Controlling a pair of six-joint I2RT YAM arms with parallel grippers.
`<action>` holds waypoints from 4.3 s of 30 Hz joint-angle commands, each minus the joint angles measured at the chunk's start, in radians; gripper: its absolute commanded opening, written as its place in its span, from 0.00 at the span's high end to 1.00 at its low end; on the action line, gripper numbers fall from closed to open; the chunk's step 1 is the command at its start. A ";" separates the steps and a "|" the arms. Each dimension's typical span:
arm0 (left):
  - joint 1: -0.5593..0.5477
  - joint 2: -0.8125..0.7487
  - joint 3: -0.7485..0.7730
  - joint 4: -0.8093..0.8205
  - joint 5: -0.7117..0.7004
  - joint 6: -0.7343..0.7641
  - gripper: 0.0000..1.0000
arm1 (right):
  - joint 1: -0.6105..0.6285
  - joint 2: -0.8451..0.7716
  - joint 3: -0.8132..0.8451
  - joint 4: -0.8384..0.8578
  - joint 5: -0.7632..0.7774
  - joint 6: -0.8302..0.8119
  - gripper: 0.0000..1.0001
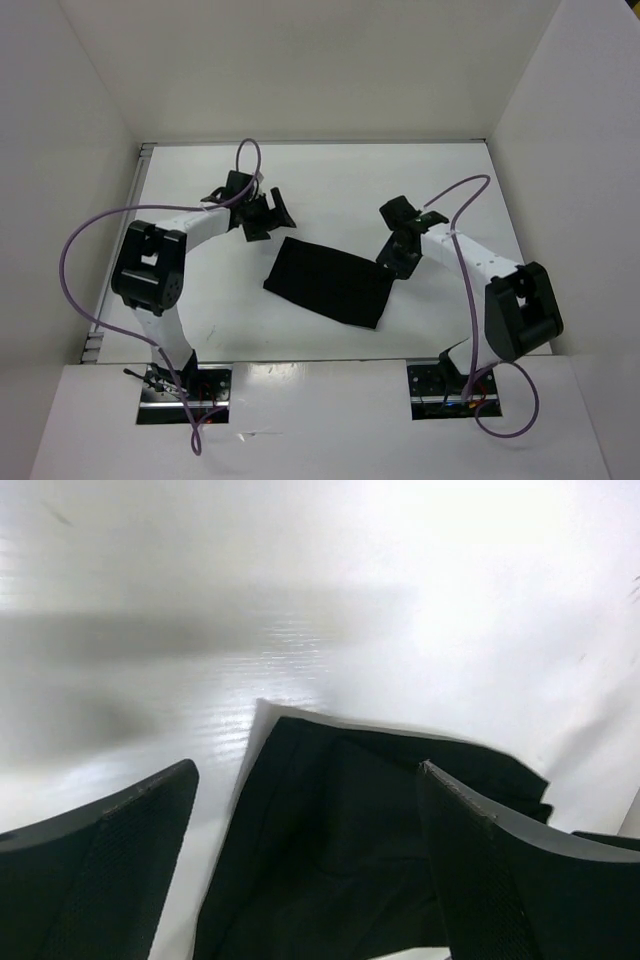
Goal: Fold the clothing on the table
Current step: Fold the skirt
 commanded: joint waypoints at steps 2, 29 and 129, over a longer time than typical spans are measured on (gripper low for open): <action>0.031 -0.220 0.012 -0.027 -0.042 0.018 0.04 | 0.001 -0.137 0.026 -0.108 0.036 0.025 0.48; -0.024 -0.010 -0.123 0.231 0.237 0.049 0.42 | 0.019 -0.315 -0.115 -0.082 -0.117 0.089 0.46; -0.308 -0.010 -0.089 -0.036 0.222 0.084 1.00 | 0.128 0.154 0.070 0.064 -0.068 -0.115 1.00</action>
